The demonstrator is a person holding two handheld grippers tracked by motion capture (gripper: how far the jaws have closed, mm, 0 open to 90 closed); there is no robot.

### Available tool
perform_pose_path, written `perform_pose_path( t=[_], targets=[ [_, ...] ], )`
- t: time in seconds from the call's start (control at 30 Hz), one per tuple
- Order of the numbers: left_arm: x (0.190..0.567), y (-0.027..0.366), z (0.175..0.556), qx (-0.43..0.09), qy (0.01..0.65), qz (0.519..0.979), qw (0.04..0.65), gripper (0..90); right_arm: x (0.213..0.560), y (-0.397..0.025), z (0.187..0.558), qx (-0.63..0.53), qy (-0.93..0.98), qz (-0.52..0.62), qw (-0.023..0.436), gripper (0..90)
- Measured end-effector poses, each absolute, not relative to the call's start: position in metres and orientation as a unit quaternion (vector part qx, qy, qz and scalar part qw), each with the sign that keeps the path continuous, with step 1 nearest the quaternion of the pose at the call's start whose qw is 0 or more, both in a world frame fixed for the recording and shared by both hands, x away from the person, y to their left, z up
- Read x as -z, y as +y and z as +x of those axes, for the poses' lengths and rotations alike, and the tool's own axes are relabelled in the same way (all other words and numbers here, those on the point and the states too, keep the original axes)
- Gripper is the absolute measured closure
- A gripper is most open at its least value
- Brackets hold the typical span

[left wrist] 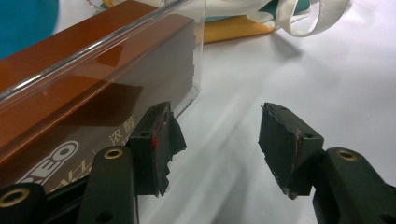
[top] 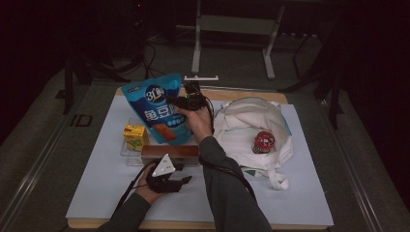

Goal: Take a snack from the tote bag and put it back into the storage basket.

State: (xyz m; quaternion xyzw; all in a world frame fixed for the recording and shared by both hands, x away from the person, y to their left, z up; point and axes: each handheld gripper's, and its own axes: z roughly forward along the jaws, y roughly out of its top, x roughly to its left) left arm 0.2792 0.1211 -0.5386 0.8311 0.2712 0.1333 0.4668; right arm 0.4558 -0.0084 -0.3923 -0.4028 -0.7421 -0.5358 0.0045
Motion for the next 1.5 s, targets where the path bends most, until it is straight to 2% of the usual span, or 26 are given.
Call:
perform_pose_path(
  t=[0.17, 0.6, 1.03, 1.17, 1.3, 1.5],
  targets=[
    [0.539, 0.121, 0.279, -0.134, 0.271, 0.832, 0.466, 44.3, 0.401, -0.021, 0.457, 0.547, -0.735, -0.400, 0.020, 85.7],
    [0.539, 0.120, 0.279, -0.135, 0.272, 0.832, 0.464, 44.2, 0.406, -0.066, 0.451, 0.506, -0.775, -0.379, -0.012, 75.2],
    [0.539, 0.120, 0.279, -0.135, 0.271, 0.833, 0.463, 44.2, 0.410, -0.071, 0.437, 0.420, -0.844, -0.321, -0.087, 70.2],
    [0.539, 0.120, 0.279, -0.135, 0.272, 0.833, 0.463, 44.2, 0.412, -0.070, 0.435, 0.416, -0.846, -0.321, -0.092, 71.0],
    [0.539, 0.120, 0.279, -0.136, 0.271, 0.833, 0.463, 44.2, 0.410, -0.066, 0.433, 0.396, -0.857, -0.316, -0.094, 77.7],
    [0.539, 0.120, 0.279, -0.136, 0.272, 0.833, 0.462, 44.2, 0.410, -0.058, 0.427, 0.390, -0.860, -0.314, -0.100, 80.9]
  ],
)
